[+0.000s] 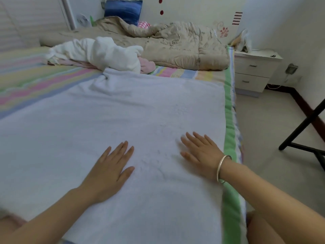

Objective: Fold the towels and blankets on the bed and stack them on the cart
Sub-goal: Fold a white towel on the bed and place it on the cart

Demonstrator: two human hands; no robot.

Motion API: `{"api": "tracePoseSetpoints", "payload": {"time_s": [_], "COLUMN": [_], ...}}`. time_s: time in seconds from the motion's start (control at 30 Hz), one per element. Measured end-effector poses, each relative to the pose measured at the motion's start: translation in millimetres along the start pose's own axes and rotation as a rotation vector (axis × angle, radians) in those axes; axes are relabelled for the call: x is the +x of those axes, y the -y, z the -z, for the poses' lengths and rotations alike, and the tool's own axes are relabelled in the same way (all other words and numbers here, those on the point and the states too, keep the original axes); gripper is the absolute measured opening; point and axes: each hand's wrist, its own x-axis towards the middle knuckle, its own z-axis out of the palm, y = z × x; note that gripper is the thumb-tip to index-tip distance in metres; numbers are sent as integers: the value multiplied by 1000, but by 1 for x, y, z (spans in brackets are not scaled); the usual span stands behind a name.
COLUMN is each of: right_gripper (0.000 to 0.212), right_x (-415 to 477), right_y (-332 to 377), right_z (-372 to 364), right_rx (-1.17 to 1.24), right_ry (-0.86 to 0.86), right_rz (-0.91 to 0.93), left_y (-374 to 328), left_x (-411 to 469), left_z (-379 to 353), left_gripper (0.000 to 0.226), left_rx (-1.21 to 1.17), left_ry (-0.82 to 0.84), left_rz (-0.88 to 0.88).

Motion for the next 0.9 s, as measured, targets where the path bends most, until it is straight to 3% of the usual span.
{"api": "tracePoseSetpoints", "payload": {"time_s": [0.13,0.2,0.3,0.37,0.43,0.5,0.57,0.67,0.7,0.77,0.8,0.9], "right_gripper": [123,106,68,63,72,82,98,127,124,91,86,111], "right_x": [12,0,-32,-39,-28,-2,32,79,94,127,138,178], "right_y": [66,104,138,141,140,138,134,124,122,124,125,140], "right_z": [-12,-33,-55,-56,-41,-26,-11,0,1,4,3,-9], "right_rx": [60,16,-47,86,308,450,489,353,292,187,157,144], "right_ry": [-19,-7,-133,-129,-67,-144,-204,-194,-176,-141,-124,-105], "right_rz": [103,235,494,588,530,408,284,93,33,-44,-60,-48], "left_y": [-4,5,24,27,24,22,27,49,59,86,97,137], "left_x": [-6,-19,-37,-37,-27,-11,4,28,37,59,68,102], "left_z": [5,8,15,27,43,57,65,69,70,71,72,73], "left_gripper": [93,94,97,95,87,81,66,44,43,44,44,45], "left_rx": [-1,-2,-50,-85,-125,-187,-198,-191,-199,-223,-231,-213], "left_ry": [9,13,-37,-65,-119,-167,-178,-161,-153,-145,-136,-110], "left_rz": [3,22,79,89,117,143,165,206,232,286,309,361]}}
